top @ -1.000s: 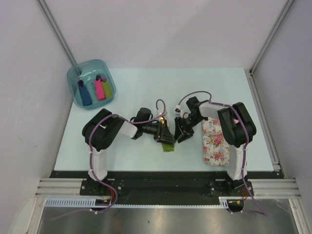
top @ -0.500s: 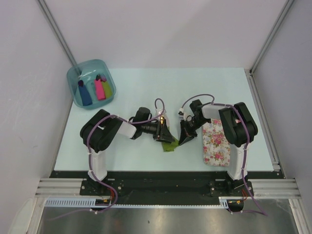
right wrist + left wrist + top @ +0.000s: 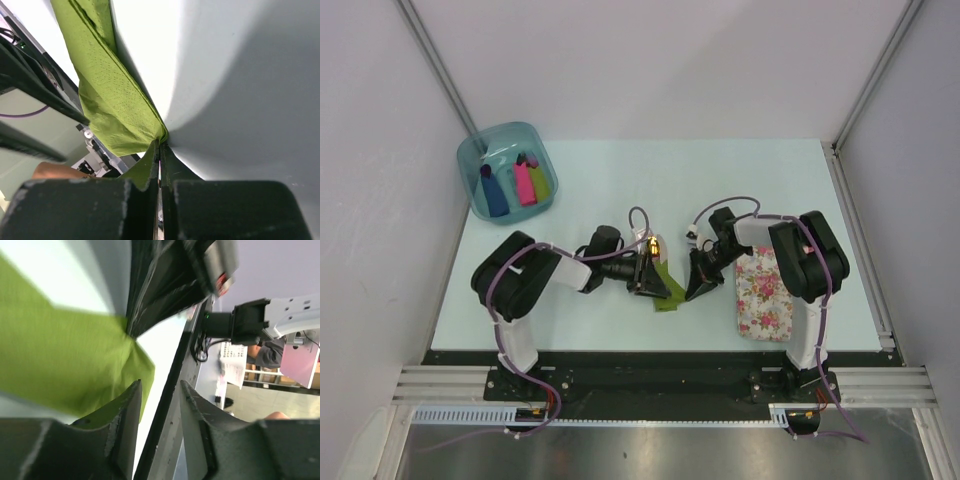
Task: Place the utensils on the paper napkin and roll it up
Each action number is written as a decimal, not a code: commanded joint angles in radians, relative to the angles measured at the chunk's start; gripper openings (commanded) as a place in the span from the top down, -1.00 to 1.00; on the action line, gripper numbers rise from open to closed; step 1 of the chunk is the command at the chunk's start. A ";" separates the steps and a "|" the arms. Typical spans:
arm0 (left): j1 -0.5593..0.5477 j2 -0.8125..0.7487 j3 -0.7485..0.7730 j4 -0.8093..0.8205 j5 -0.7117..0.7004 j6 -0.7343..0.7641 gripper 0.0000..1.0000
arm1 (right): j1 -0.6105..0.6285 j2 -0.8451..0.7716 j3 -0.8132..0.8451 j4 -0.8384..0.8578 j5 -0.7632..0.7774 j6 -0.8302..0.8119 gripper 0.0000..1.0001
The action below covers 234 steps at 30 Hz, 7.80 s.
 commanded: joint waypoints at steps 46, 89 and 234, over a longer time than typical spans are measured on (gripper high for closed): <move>0.033 0.158 0.077 -0.300 -0.061 0.220 0.88 | 0.071 0.065 0.168 0.225 0.103 0.109 -0.08; 0.422 -0.500 0.280 -0.818 -0.325 0.622 -0.70 | 0.048 -0.047 0.103 0.429 -0.046 0.244 1.00; 0.269 -0.952 -0.104 0.437 0.038 -0.263 1.00 | 0.294 -0.769 0.287 0.129 0.077 -0.063 1.00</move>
